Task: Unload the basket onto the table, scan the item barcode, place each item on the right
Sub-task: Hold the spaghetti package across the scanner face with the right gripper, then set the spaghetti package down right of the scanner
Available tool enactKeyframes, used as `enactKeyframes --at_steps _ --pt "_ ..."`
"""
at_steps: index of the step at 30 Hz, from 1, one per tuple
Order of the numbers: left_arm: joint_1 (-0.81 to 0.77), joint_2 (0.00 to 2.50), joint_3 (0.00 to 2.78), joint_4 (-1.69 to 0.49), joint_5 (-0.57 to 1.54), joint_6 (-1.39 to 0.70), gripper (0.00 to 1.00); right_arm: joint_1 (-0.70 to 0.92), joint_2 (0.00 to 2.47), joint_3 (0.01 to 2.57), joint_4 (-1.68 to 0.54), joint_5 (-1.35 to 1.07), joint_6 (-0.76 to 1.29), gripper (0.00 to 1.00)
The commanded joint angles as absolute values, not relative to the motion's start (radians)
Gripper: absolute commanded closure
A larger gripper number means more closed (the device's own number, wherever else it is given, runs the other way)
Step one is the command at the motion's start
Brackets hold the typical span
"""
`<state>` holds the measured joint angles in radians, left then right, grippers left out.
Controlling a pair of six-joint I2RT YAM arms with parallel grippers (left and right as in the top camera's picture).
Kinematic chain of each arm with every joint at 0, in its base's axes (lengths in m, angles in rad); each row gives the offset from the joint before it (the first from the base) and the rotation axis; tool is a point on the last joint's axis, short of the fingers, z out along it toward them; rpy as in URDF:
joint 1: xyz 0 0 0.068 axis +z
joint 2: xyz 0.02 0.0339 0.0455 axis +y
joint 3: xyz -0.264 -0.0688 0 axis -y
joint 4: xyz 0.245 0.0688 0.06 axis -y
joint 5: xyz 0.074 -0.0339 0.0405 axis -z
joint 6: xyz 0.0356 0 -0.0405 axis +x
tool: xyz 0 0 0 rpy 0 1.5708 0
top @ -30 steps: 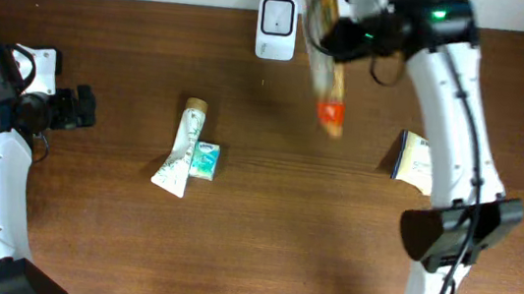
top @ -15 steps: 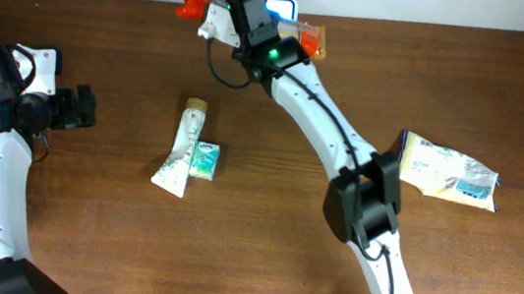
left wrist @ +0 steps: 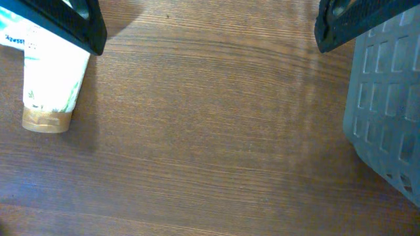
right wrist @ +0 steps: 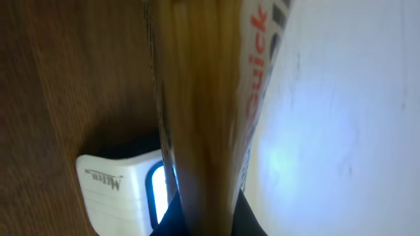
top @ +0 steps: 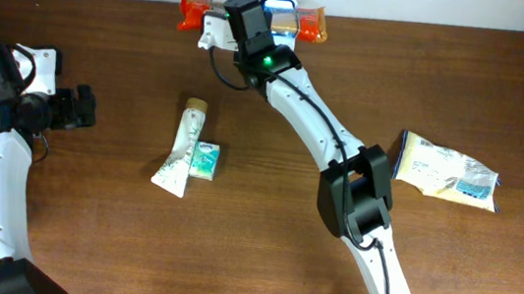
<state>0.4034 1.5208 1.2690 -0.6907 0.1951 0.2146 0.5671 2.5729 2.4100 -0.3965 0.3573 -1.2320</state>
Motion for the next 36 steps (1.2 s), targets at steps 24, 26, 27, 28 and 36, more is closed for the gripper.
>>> enactKeyframes --at_steps 24,26,27,28,36 --pt "0.409 1.521 1.278 -0.686 0.206 0.226 0.01 0.600 2.241 2.445 -0.891 0.370 -0.749 0.96" --pt "0.409 1.521 1.278 -0.686 0.206 0.226 0.01 0.593 2.202 2.445 -1.028 0.371 -0.508 0.96" --pt "0.409 1.521 1.278 -0.686 0.206 0.226 0.01 0.583 2.185 2.445 -1.131 0.370 -0.319 0.96" --pt "0.409 1.521 1.278 -0.686 0.206 0.226 0.01 0.571 2.181 2.445 -1.205 0.370 -0.183 0.96" --pt "0.409 1.521 1.278 -0.686 0.206 0.226 0.01 0.375 2.230 2.437 -1.642 0.157 0.360 0.96"
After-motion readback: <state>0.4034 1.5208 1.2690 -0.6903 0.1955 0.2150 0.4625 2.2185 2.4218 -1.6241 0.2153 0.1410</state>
